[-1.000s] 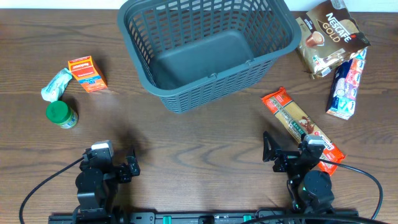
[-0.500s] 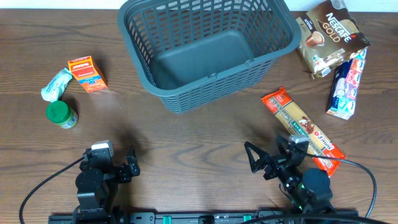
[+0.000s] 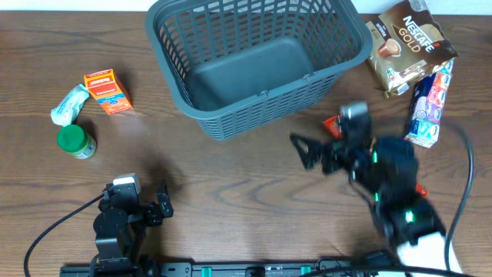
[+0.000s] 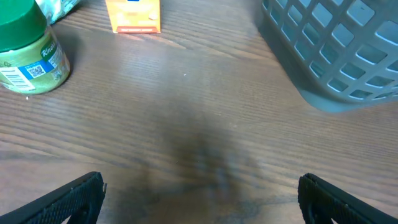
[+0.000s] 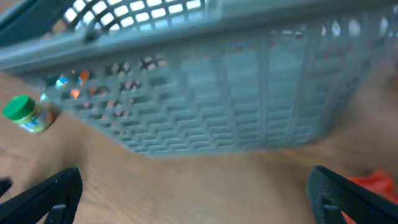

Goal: Pack container

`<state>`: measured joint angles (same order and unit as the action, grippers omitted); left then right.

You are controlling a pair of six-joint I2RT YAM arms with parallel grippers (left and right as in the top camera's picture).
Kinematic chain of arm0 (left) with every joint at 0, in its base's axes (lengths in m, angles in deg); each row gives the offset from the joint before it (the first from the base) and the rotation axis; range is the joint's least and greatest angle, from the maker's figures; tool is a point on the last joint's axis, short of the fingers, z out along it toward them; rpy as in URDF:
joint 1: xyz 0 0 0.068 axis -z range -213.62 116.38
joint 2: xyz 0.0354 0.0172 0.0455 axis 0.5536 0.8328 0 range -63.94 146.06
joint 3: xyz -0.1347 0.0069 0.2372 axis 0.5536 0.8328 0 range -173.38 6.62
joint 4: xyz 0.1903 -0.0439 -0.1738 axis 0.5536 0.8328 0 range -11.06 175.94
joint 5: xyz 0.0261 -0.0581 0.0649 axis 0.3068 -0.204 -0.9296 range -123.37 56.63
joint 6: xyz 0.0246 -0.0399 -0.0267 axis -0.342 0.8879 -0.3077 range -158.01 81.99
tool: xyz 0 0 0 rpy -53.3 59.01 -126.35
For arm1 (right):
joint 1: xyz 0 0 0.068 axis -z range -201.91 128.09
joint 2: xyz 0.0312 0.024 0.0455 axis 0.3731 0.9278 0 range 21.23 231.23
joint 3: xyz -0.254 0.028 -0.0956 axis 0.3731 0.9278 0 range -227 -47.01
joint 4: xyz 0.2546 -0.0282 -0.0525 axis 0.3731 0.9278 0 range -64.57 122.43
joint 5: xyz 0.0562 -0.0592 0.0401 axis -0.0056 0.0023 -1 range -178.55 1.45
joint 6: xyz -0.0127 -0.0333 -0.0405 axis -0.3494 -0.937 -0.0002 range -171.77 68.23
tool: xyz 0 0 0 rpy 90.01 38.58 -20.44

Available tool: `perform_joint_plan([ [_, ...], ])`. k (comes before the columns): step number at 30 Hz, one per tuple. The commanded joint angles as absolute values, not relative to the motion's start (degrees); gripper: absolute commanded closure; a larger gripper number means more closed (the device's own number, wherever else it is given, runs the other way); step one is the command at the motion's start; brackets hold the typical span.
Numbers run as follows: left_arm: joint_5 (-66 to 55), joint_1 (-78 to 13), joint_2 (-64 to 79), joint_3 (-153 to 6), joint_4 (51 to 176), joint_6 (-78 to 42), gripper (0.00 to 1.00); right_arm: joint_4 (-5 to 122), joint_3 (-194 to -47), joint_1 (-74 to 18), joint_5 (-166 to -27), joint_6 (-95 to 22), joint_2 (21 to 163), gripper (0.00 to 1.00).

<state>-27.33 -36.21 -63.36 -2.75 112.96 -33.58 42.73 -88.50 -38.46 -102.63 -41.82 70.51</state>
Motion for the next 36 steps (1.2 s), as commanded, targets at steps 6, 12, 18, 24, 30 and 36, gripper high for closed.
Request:
perform_joint_plan([
  [6, -26.94, -36.60, -63.73, -2.18, 112.72, -34.35, 0.01, 56.59, -123.97, -36.82, -102.94, -57.53, 96.30, 0.01],
  [12, -26.94, -36.60, -63.73, -2.18, 112.72, -34.35, 0.01, 67.32, -145.50, -36.52, -102.63, -67.26, 108.86, 0.01],
  [18, -26.94, -36.60, -63.73, -2.18, 112.72, -34.35, 0.01, 73.87, -157.83, -33.81, -102.11, -69.18, 118.92, 0.01],
  [24, -26.94, -36.60, -63.73, -2.18, 112.72, -34.35, 0.01, 74.03, -158.71, -32.58, -102.26, -70.71, 122.53, 0.01],
  [30, -26.94, -36.60, -63.73, -2.18, 112.72, -34.35, 0.01, 72.39, -158.64, -32.58, -93.41, -70.67, 122.77, 0.93],
  [36, -26.94, -36.60, -63.73, -2.18, 112.72, -34.35, 0.01, 78.55, -158.64, -32.60, -84.43, -61.47, 122.94, 0.99],
])
